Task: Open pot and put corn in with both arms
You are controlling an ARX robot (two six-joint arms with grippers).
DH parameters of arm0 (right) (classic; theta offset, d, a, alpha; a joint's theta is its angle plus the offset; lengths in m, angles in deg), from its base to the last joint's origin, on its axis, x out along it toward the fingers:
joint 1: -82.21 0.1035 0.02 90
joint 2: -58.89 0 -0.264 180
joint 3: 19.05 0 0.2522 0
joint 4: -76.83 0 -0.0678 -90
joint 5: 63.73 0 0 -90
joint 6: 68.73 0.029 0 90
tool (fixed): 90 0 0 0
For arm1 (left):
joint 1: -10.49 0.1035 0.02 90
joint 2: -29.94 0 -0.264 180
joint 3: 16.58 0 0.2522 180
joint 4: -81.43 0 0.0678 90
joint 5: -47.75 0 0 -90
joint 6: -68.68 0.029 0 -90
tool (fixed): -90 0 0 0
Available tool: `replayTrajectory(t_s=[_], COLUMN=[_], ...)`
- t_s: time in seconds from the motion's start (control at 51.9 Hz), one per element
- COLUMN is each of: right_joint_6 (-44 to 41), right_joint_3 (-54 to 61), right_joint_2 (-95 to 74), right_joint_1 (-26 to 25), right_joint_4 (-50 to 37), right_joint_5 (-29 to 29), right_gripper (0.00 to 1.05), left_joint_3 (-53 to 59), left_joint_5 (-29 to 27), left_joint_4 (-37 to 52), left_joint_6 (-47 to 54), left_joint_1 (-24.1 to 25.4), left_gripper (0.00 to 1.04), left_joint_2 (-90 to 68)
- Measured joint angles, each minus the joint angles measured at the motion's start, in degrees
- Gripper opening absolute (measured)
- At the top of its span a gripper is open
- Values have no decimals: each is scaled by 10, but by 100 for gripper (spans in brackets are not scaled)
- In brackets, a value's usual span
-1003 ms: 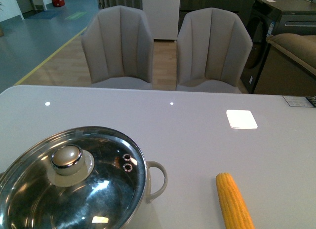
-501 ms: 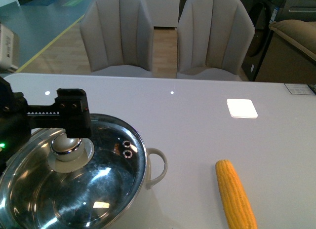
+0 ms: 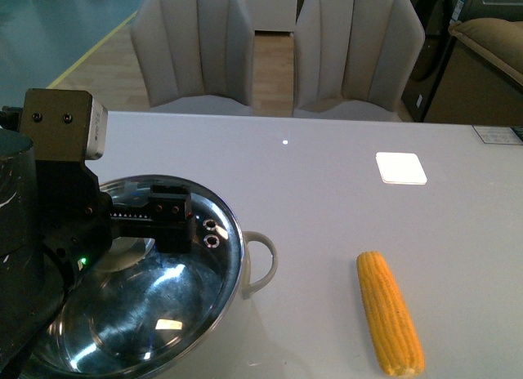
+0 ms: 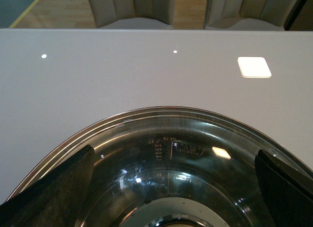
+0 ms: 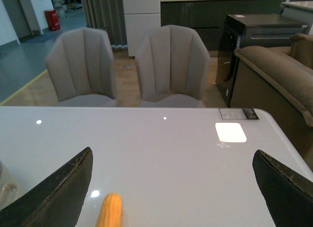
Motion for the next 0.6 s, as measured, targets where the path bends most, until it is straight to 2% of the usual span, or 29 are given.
replayTrajectory(t_s=[0.366, 0.444, 0.598], right_joint_6=[0, 0, 0], right_joint_3=[0, 0, 0], right_joint_2=[0, 0, 0], right_joint_1=[0, 0, 0], right_joint_4=[0, 0, 0], right_joint_5=[0, 0, 0], right_gripper=[96, 96, 96], left_joint_3=[-2, -3, -8], left_joint_5=[-9, -10, -16], left_joint_4=[-9, -13, -23], left_joint_6=[-40, -42, -47], left_joint_1=[-12, -12, -12], left_gripper=[97, 91, 69], left_joint_2=[-26, -26, -25])
